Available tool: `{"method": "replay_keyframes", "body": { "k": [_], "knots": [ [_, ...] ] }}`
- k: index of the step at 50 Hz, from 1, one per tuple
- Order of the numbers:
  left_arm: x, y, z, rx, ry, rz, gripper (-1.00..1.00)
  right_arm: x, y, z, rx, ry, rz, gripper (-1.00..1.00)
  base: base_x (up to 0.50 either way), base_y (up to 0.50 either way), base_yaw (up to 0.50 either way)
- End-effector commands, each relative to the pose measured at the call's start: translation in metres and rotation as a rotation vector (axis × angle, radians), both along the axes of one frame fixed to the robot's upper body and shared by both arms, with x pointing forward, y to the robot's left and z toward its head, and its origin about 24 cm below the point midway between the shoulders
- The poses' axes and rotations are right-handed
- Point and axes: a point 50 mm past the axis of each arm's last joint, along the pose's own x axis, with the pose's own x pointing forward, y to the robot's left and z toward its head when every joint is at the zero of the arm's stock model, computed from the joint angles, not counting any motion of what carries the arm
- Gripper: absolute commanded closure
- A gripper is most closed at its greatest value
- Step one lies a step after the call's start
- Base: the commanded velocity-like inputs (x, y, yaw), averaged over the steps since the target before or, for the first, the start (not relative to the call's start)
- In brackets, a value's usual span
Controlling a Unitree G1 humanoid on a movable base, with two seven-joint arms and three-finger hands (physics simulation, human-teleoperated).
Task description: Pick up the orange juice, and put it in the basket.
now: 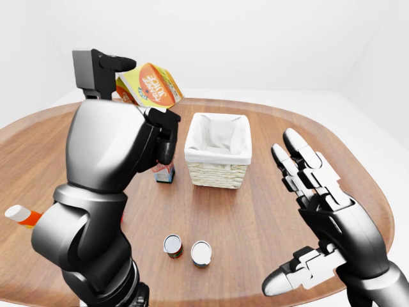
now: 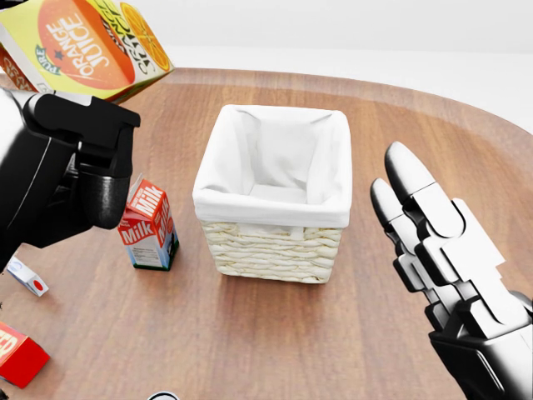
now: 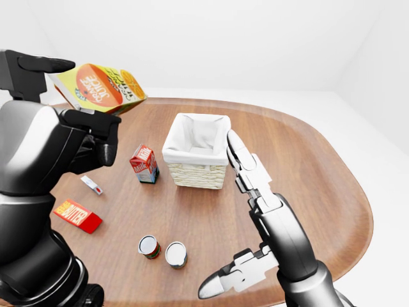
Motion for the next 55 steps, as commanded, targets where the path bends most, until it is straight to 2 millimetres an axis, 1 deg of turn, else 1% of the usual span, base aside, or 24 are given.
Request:
{"method": "replay_keyframes", "body": {
  "k": [1,3,5,6,10,15,18,19,20,21,22,23,28,32,39,42,48,55],
  "knots": [
    [0.010,-0.028,0.027,0.002,-0.080,-0.102,1.00,0.000,0.000,0.000,-0.001,0.001,0.003,-1.00,0.00,0.00,0.00],
    [0.018,-0.035,0.031,0.002,-0.063,-0.140,1.00,0.000,0.000,0.000,-0.001,0.000,0.003,-1.00,0.00,0.00,0.00],
    [0.021,-0.038,0.032,0.008,-0.057,-0.151,1.00,0.000,0.001,0.000,-0.001,0.000,0.003,-1.00,0.00,0.00,0.00],
    [0.024,-0.044,0.034,0.001,-0.046,-0.191,1.00,0.000,0.000,0.000,-0.001,0.000,0.002,-1.00,0.00,0.00,0.00],
    [0.033,-0.055,0.032,0.009,0.002,-0.237,1.00,0.000,0.000,0.000,0.001,-0.001,0.000,-1.00,0.00,0.00,0.00],
    [0.053,-0.066,0.026,0.008,0.101,-0.296,1.00,0.000,0.000,0.000,0.002,-0.002,-0.002,-1.00,0.00,0.00,0.00],
    [0.066,-0.071,0.019,0.010,0.174,-0.325,1.00,-0.001,0.000,0.000,0.002,-0.002,-0.001,-1.00,0.00,0.00,0.00],
    [0.074,-0.074,0.012,0.010,0.224,-0.337,1.00,-0.001,0.000,0.000,0.003,-0.002,-0.002,-1.00,0.00,0.00,0.00],
    [0.075,-0.074,0.012,0.011,0.228,-0.338,1.00,-0.001,-0.001,0.000,0.003,-0.002,-0.002,-1.00,0.00,0.00,0.00],
    [0.082,-0.077,0.006,0.013,0.272,-0.345,1.00,-0.001,-0.001,-0.001,-0.001,0.000,-0.004,-1.00,0.00,0.00,0.00],
    [0.082,-0.077,0.006,0.014,0.275,-0.346,1.00,-0.001,-0.001,-0.001,-0.002,0.001,-0.004,-1.00,0.00,0.00,0.00],
    [0.088,-0.078,0.000,0.013,0.315,-0.352,1.00,-0.001,-0.001,-0.001,-0.004,0.002,-0.005,-1.00,0.00,0.00,0.00],
    [0.103,-0.080,-0.014,0.009,0.407,-0.357,1.00,-0.002,-0.001,-0.001,-0.005,0.003,-0.006,-1.00,0.00,0.00,0.00],
    [0.111,-0.079,-0.017,0.010,0.445,-0.356,1.00,-0.002,-0.002,-0.002,-0.005,0.005,-0.009,-1.00,0.00,0.00,0.00],
    [0.134,-0.080,-0.022,0.019,0.539,-0.344,1.00,-0.002,-0.002,-0.002,-0.006,0.006,-0.011,-1.00,0.00,0.00,0.00],
    [0.142,-0.079,-0.020,0.021,0.564,-0.336,1.00,-0.003,-0.003,-0.003,-0.017,0.015,-0.019,-1.00,0.00,0.00,0.00],
    [0.158,-0.078,-0.008,0.016,0.604,-0.334,1.00,-0.002,-0.002,-0.002,-0.008,0.008,-0.013,-1.00,0.00,0.00,0.00],
    [0.167,-0.083,0.007,0.015,0.619,-0.354,1.00,-0.002,-0.003,-0.002,-0.008,0.009,-0.019,-1.00,0.00,0.00,0.00]
  ]
}}
